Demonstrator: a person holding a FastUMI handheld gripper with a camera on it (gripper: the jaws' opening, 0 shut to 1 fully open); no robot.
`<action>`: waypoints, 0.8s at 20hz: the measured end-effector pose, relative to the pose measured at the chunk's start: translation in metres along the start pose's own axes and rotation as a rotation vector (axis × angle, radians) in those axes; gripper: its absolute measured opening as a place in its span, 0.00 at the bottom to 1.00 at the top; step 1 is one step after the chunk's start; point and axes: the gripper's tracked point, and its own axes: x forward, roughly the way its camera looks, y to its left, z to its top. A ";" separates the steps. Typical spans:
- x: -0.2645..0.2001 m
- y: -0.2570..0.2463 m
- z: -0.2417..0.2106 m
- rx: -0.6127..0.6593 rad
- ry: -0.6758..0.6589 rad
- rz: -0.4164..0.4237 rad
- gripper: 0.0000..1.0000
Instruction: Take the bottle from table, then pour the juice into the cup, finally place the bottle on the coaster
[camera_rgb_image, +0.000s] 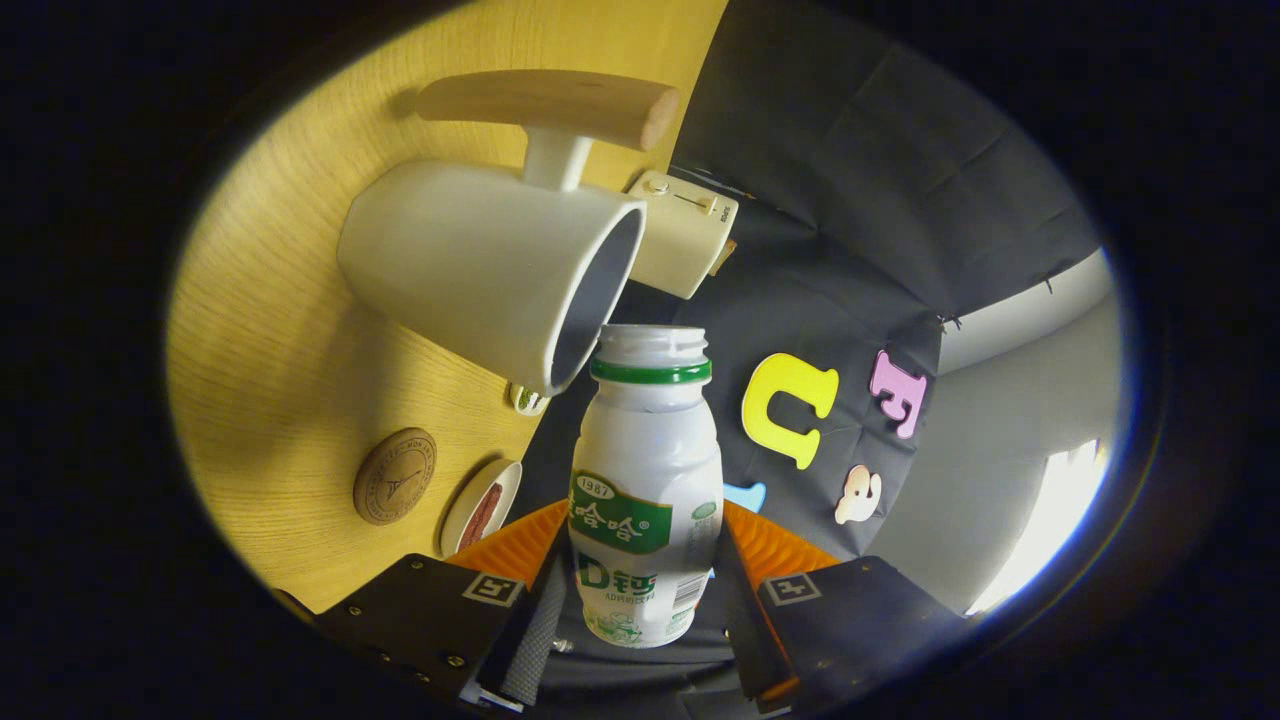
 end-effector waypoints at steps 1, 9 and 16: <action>-0.001 -0.002 -0.001 0.014 0.006 -0.004 0.72; -0.003 -0.001 0.002 0.229 -0.008 0.032 0.72; -0.003 -0.002 0.003 0.348 -0.018 0.043 0.72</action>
